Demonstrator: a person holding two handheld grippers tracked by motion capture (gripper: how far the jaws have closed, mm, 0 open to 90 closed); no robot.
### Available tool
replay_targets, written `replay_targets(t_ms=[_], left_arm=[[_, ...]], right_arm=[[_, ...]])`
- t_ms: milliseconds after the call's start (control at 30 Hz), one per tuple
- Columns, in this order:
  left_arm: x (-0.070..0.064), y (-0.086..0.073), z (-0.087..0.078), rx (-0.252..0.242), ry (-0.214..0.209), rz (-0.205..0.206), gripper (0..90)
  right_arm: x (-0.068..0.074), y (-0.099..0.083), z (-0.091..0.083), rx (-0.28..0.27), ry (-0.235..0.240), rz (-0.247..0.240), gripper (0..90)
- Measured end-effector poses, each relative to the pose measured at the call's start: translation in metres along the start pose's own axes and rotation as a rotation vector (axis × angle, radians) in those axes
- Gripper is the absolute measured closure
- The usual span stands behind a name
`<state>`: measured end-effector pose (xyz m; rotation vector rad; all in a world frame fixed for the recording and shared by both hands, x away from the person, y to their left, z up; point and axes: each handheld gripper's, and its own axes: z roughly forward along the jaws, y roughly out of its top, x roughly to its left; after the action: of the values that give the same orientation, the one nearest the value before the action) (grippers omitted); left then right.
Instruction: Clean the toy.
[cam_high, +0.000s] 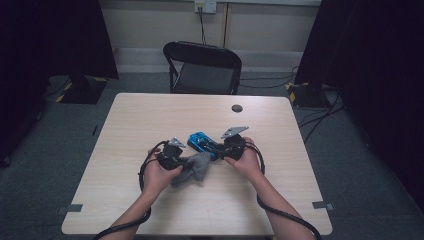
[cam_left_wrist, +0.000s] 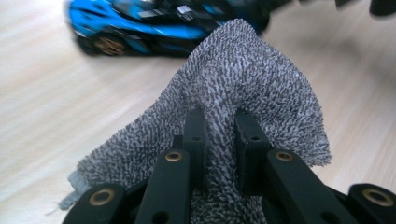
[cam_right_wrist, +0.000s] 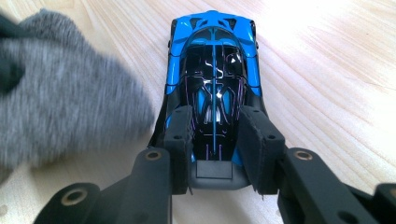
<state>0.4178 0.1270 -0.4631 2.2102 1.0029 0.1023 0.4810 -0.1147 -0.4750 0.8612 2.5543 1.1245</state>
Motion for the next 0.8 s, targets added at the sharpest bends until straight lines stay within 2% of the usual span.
replay_targets(t_ms=[133,200,267,333,400,633,700,800], left_arm=[[-0.012,0.0,0.01,0.022,-0.037,0.03,77.3],[-0.016,0.001,0.014,0.023,-0.067,0.031,77.2],[-0.019,0.002,0.016,0.027,-0.078,0.039,77.2],[-0.02,0.004,0.019,0.032,-0.087,0.048,77.1],[-0.018,0.006,0.023,0.04,-0.096,0.04,77.1],[-0.009,0.015,0.03,0.033,-0.066,0.007,76.8],[-0.006,0.016,0.031,0.029,-0.041,0.007,76.4],[0.0,0.017,0.031,0.017,-0.039,-0.02,76.2]], right_arm=[[0.0,0.0,0.0,0.0,0.001,0.001,65.8],[0.0,0.0,0.0,0.0,0.001,0.003,65.8],[0.0,0.0,0.0,-0.001,0.001,0.002,65.9],[0.0,0.0,0.0,-0.001,0.002,0.002,65.9],[0.0,0.0,0.0,-0.002,0.002,0.003,65.9],[0.0,0.0,0.0,0.002,-0.002,-0.001,65.9],[0.001,0.0,0.0,0.003,-0.003,-0.003,65.9],[0.001,0.0,0.0,0.001,-0.003,-0.001,65.9]])
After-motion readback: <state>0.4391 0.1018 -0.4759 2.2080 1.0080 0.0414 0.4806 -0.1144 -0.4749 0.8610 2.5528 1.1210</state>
